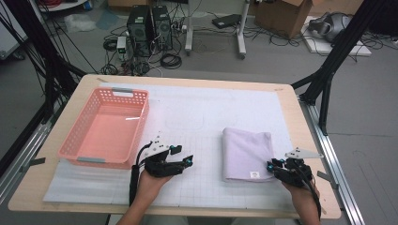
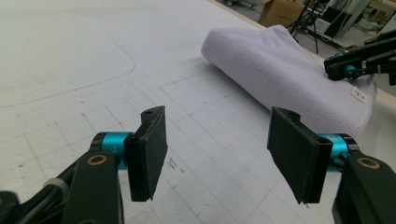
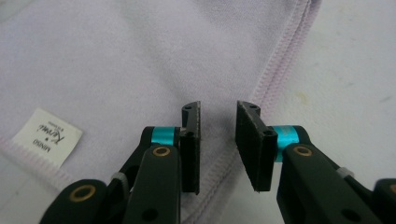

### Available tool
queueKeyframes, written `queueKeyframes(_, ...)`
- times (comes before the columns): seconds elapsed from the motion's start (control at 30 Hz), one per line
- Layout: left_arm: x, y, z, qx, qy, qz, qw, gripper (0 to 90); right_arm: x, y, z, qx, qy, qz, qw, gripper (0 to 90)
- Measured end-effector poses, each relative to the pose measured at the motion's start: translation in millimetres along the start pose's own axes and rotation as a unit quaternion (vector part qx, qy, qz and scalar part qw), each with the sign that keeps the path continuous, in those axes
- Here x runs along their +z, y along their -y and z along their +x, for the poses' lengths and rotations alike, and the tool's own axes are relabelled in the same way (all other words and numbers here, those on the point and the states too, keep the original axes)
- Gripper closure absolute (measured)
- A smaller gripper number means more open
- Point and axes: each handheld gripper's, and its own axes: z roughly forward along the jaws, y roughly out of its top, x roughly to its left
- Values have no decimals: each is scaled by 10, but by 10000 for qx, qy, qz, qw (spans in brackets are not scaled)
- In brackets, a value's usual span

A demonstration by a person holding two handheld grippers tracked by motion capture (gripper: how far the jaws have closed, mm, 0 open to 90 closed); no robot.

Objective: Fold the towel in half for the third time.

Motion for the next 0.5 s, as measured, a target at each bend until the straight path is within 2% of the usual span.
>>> queueKeyframes(0.03,-11,-1,4,1,-11,-2,10000,380,-15,-20,8,25,27,39,10000,638)
queueKeyframes(0.13,-23,-2,13,-24,-27,-18,10000,380,-28,-132,32,-22,-70,-252,9997,623)
queueKeyframes(0.27,-31,-6,23,-29,-18,-34,10000,380,128,-388,108,-202,-232,-371,9988,620)
queueKeyframes(0.33,-32,-5,23,-40,-19,-32,10000,380,271,-522,140,-213,-287,-357,9987,622)
queueKeyframes(0.5,-36,-2,29,-34,-4,-21,10000,380,600,-810,265,-363,-339,-54,9988,636)
